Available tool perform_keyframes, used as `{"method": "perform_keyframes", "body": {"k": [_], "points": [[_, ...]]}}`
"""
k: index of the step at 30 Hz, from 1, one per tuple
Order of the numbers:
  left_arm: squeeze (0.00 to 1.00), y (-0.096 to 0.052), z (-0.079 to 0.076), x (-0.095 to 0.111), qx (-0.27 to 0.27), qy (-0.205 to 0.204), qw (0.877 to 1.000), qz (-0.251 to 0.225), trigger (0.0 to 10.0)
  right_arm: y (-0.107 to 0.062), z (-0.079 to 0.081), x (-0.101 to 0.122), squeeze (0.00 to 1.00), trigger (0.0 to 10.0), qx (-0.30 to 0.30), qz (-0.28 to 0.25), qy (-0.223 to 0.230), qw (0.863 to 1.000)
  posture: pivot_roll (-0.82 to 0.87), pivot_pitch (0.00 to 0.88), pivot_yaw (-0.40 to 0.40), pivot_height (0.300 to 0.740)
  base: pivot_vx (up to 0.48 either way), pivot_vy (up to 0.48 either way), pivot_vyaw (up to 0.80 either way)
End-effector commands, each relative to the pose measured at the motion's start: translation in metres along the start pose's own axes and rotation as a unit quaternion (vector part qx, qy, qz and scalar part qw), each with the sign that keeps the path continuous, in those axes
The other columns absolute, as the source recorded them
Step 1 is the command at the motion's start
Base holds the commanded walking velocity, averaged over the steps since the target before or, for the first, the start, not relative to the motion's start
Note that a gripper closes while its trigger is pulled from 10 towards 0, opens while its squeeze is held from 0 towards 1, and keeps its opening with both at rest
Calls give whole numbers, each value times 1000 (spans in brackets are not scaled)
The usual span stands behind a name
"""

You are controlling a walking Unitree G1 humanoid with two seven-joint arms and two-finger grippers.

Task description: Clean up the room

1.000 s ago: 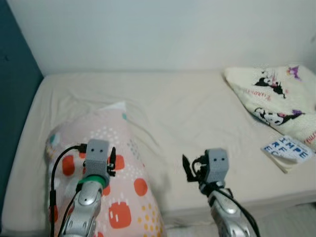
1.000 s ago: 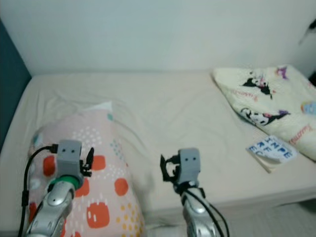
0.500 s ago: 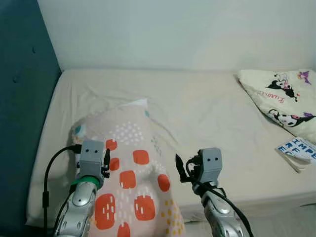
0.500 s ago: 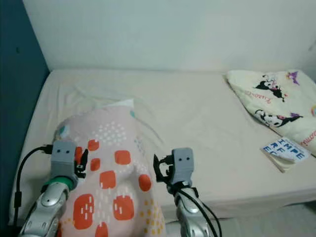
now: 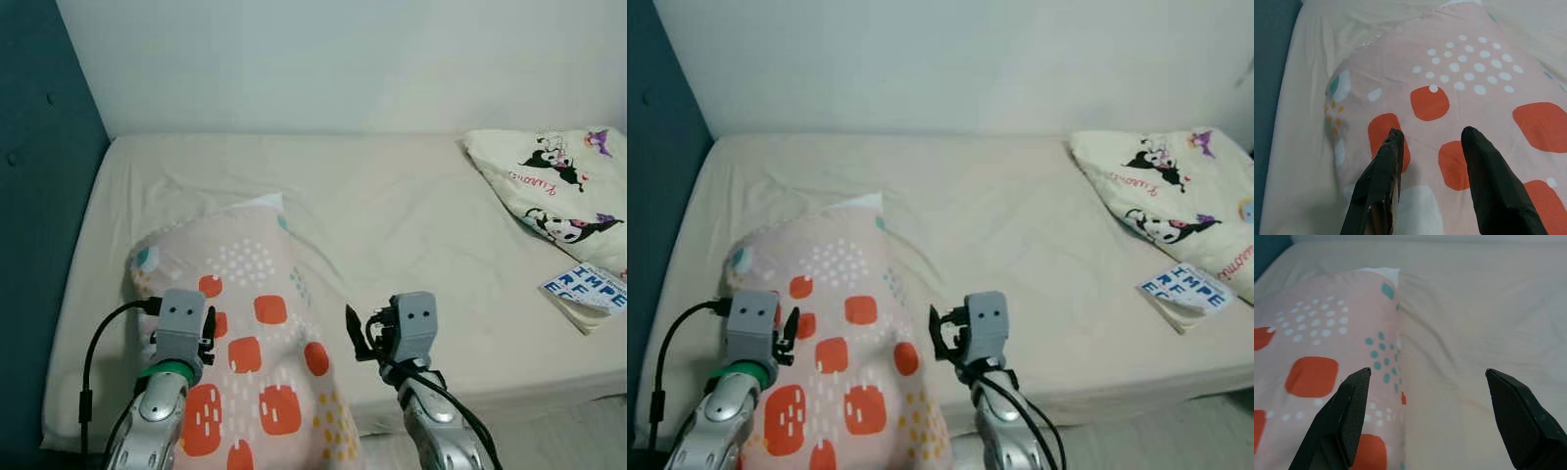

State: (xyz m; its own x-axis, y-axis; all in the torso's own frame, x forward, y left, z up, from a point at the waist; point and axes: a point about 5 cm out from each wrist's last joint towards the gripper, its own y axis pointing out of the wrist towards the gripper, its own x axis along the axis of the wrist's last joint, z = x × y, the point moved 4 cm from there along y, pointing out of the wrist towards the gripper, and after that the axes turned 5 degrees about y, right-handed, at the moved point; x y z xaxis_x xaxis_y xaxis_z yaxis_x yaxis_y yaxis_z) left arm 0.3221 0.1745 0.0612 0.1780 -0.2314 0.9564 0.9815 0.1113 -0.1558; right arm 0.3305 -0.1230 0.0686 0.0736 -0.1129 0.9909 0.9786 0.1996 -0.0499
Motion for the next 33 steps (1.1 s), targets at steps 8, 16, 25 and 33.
{"method": "perform_keyframes", "body": {"k": [8, 16, 25, 33], "points": [[0, -6, 4, -10, 8, 0, 1000, 15, 10000, -1, -1, -9, 0, 10000, 0, 16, 2, 1000, -8, 107, -12, 685, 0, 0, 0], [0, -7, 10, -11, 20, 2, 1000, 18, 10000, -1, 0, -10, 0, 10000, 3, 19, 1, 1000, -3, 111, -15, 655, 0, 0, 0], [0, -10, 16, -15, 33, 5, 999, 29, 10000, -2, 0, -11, 0, 10000, 5, 23, -1, 1000, -3, 113, -16, 630, 0, 0, 0], [0, -17, 80, -4, 145, 106, 983, 23, 10000, -2, -17, -5, 0, 10000, -2, 23, -28, 999, 10, 132, -30, 585, 0, 0, 0]]}}
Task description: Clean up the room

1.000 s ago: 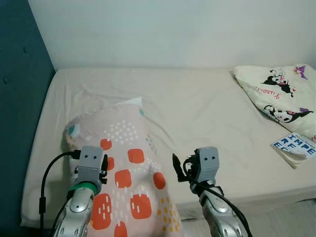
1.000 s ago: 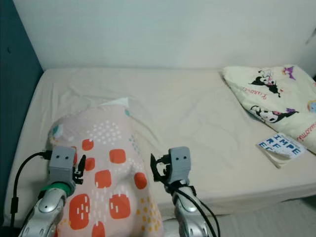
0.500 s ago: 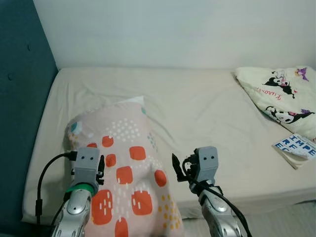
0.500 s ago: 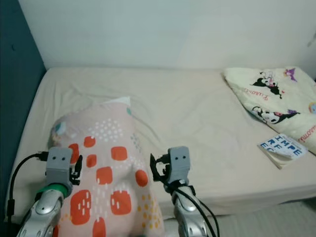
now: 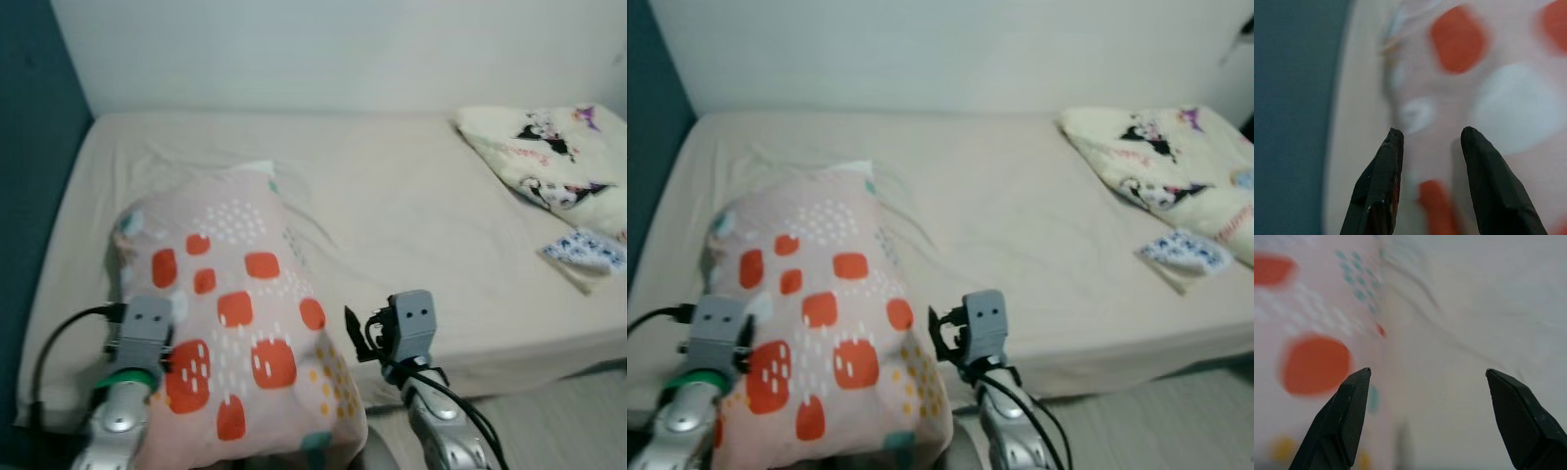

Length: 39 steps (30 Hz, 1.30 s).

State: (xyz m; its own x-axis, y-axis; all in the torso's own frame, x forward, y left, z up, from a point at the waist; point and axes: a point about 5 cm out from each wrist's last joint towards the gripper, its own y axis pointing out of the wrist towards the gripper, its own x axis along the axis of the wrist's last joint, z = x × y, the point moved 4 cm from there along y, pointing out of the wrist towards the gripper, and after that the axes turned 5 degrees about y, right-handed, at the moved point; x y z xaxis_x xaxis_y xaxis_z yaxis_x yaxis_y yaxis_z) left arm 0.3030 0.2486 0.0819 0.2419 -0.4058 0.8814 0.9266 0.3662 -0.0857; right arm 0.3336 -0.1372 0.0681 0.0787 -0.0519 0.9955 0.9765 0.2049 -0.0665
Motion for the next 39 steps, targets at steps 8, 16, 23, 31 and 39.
{"method": "perform_keyframes", "body": {"k": [8, 16, 23, 31, 39], "points": [[0, -11, 24, -27, 91, -1, 993, 70, 10000, -3, -3, -7, 0, 10000, -3, 18, -4, 1000, 20, 155, -45, 555, 0, 0, 0], [0, -28, 15, -46, 98, -27, 986, 134, 10000, -5, 6, -7, 0, 10000, 41, 22, -2, 999, 25, 178, -55, 525, 0, 0, 0], [0, -41, 3, -57, 67, -112, 971, 202, 10000, -17, 54, -4, 0, 10000, 217, 52, -15, 975, 35, 206, -66, 525, 0, 0, 0], [0, -26, -3, -41, 26, -237, 952, 194, 10000, -12, 97, -7, 0, 10000, 309, 71, -25, 948, 36, 221, -76, 525, 0, 0, 0], [0, 15, 5, 11, -37, -353, 930, 93, 10000, 12, 145, 7, 0, 10000, 346, 75, 47, 934, 43, 223, -100, 525, 0, 0, 0]]}}
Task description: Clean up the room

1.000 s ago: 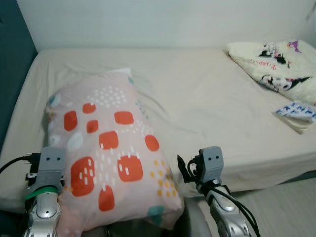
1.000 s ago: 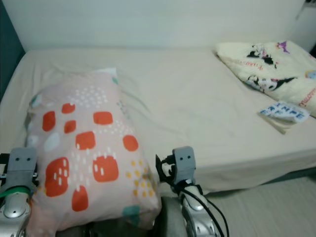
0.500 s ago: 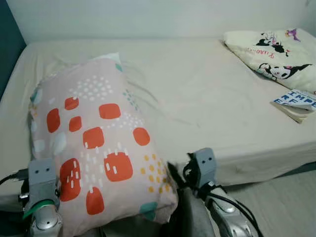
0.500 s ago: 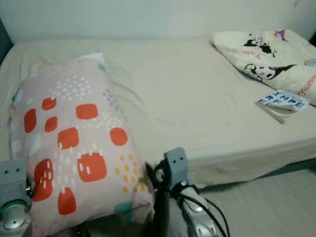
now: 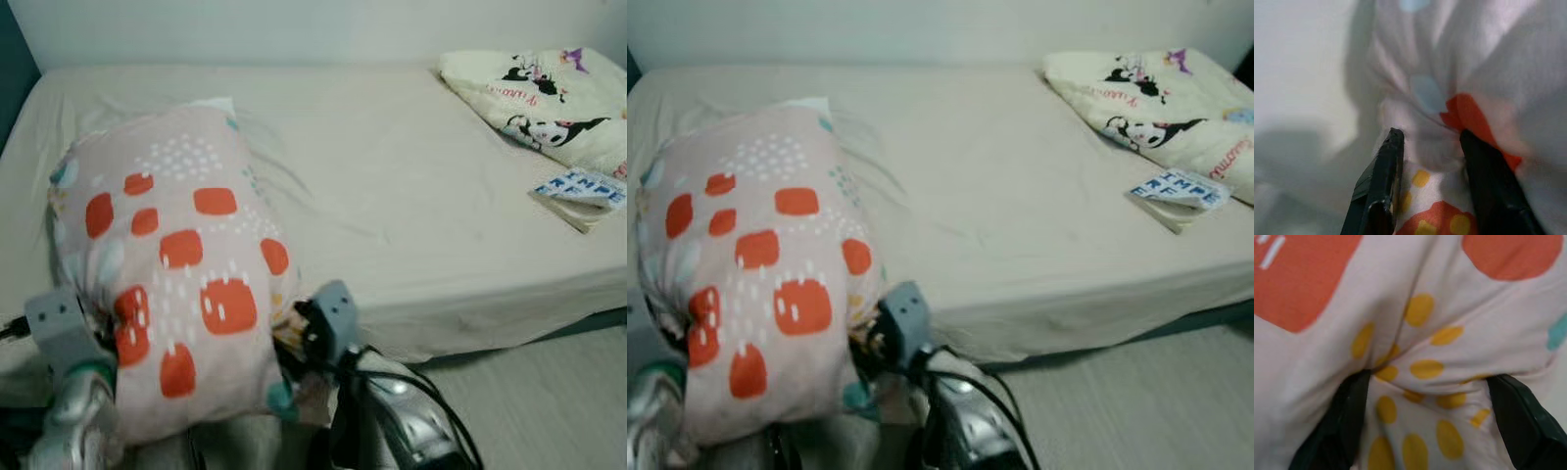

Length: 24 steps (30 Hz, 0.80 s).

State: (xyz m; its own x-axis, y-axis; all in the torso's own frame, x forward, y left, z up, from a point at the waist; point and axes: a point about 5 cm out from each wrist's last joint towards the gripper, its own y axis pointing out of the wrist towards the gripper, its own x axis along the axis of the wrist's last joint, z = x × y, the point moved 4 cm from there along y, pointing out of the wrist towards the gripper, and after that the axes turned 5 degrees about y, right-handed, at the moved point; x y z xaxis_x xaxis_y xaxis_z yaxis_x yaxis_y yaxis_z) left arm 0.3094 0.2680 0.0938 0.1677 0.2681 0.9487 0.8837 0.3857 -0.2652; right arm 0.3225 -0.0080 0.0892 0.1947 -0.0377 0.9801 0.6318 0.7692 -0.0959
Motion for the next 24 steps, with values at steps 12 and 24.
{"method": "perform_keyframes", "body": {"k": [12, 24], "points": [[0, 39, -51, 76, -20, 79, 989, -122, 10000, 50, 52, 29, 0, 10000, 80, -32, 62, 994, 32, 222, -118, 525, 0, 0, 0], [0, 39, -43, 115, 70, 239, 947, -203, 10000, 49, 38, 48, 0, 10000, 43, -63, 18, 997, 21, 217, -115, 525, 0, 0, 0]]}}
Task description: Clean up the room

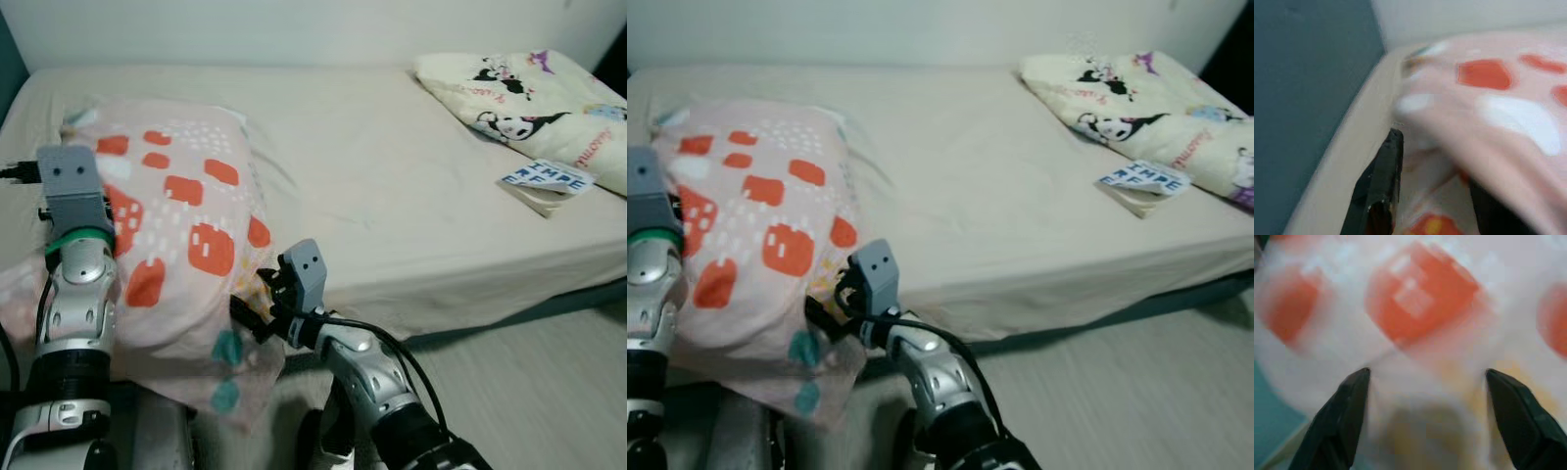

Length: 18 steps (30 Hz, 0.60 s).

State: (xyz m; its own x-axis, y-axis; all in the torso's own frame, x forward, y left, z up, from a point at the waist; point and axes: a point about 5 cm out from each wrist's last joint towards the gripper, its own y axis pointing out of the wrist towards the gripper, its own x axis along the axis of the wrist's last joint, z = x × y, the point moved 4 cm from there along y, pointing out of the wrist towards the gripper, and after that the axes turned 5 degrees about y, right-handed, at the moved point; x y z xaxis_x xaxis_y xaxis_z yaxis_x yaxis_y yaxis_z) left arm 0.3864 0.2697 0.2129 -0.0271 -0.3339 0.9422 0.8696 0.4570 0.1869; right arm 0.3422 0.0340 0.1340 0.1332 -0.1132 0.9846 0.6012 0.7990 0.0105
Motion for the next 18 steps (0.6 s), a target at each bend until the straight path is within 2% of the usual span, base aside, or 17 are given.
{"method": "perform_keyframes", "body": {"k": [1, 3, 4, 6, 9, 13, 16, 18], "points": [[0, -3, 3, -14, 13, 20, 999, 24, 10000, 10, 17, 1, 0, 10000, 12, -15, 19, 1000, 21, 217, -115, 525, 0, 0, 0], [0, -17, 9, -19, 34, 48, 998, 12, 10000, -4, -4, -4, 0, 10000, -31, -14, 23, 999, 14, 220, -109, 525, 0, 0, 0], [0, -33, 14, -23, 63, 53, 997, 6, 10000, -20, -24, -7, 0, 10000, -67, -15, 32, 997, 16, 220, -111, 525, 0, 0, 0], [0, -38, 14, -28, 72, 41, 996, 17, 10000, -27, -31, -10, 0, 10000, -79, -12, 33, 996, 15, 219, -110, 525, 0, 0, 0], [0, -39, 13, -32, 71, 33, 997, 24, 10000, -29, -34, -12, 0, 10000, -82, -10, 32, 996, 15, 219, -110, 525, 0, 0, 0], [0, -50, 11, -48, 82, -20, 994, 73, 10000, -43, -46, -20, 0, 10000, -105, -2, 29, 994, 21, 215, -105, 525, 0, 0, 0], [0, -55, 10, -48, 74, -14, 995, 66, 10000, -48, -49, -23, 0, 10000, -113, 1, 23, 993, 21, 215, -105, 525, 0, 0, 0], [0, -58, 11, -37, 59, 22, 998, 23, 10000, -51, -50, -24, 0, 10000, -121, -2, 22, 992, 29, 211, -99, 525, 0, 0, 0]]}}
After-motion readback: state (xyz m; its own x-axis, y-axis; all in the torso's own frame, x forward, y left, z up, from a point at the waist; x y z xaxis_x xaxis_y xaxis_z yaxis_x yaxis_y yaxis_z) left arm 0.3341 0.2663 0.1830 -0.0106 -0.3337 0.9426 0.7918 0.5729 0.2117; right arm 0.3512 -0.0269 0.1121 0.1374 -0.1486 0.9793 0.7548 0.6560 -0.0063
